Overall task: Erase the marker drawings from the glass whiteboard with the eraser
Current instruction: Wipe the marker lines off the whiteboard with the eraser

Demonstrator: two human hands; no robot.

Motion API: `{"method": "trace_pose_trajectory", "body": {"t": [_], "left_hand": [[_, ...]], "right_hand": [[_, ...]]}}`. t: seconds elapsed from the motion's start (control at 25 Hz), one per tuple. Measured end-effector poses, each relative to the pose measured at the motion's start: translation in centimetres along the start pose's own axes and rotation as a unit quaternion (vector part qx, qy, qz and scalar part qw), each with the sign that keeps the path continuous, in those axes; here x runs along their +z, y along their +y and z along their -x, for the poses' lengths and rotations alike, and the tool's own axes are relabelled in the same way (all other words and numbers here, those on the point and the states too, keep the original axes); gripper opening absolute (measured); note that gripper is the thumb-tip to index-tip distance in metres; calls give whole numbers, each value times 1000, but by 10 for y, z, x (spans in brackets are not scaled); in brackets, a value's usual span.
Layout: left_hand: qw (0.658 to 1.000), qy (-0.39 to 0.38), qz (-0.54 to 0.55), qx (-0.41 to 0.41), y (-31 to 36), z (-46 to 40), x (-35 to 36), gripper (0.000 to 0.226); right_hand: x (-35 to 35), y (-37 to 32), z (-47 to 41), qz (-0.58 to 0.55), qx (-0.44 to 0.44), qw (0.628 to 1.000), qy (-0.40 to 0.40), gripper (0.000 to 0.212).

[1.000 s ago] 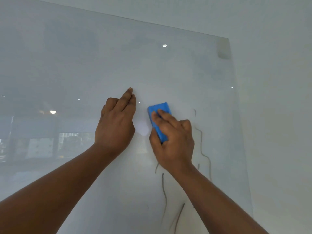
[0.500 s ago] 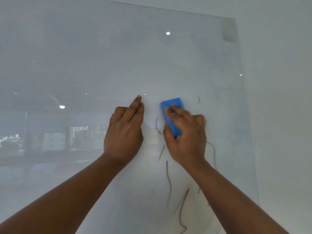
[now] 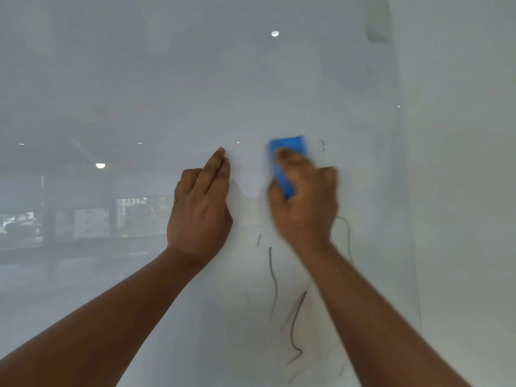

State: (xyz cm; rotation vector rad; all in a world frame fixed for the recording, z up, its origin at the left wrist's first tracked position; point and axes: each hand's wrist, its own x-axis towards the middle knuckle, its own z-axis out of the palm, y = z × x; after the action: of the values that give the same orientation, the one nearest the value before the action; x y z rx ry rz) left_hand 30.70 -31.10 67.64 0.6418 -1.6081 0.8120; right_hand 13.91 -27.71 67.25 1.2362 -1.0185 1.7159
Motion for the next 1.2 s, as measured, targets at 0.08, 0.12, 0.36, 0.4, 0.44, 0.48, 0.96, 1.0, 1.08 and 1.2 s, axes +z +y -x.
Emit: {"method": "trace_pose_trajectory", "body": {"t": [0.08, 0.12, 0.36, 0.4, 0.44, 0.48, 0.96, 1.0, 1.08, 1.2], "left_hand": [[1000, 2, 2, 2, -3, 0, -1, 68], [1000, 4, 4, 3, -4, 0, -1, 68], [1000, 1, 10, -4, -3, 1, -1, 69], [1000, 3, 7, -1, -2, 1, 0, 68], [1000, 6, 5, 1, -2, 1, 1, 67], [1000, 6, 4, 1, -2, 1, 1, 66], [1000, 5, -8, 8, 1, 9, 2, 66], [1000, 6, -8, 6, 2, 10, 3, 66], [1000, 4, -8, 4, 3, 15, 5, 67], [1000, 5, -6, 18, 1, 26, 5, 69]], "right_hand": [[6, -15, 40, -6, -117, 992, -44, 42], [0, -7, 46, -7, -133, 990, -51, 42], [-9, 22, -28, 10, 111, 993, 50, 45], [-5, 17, -15, 19, 74, 996, 35, 45], [-6, 18, -2, 24, 29, 999, 18, 45], [-11, 25, 5, 22, -1, 1000, 5, 44], [-50, 68, 51, 7, 80, 996, 49, 40], [-44, 65, 43, 7, 128, 990, 66, 41], [-25, 33, 40, -6, 104, 993, 53, 43], [-9, -7, 99, -26, -69, 997, -14, 40]]}}
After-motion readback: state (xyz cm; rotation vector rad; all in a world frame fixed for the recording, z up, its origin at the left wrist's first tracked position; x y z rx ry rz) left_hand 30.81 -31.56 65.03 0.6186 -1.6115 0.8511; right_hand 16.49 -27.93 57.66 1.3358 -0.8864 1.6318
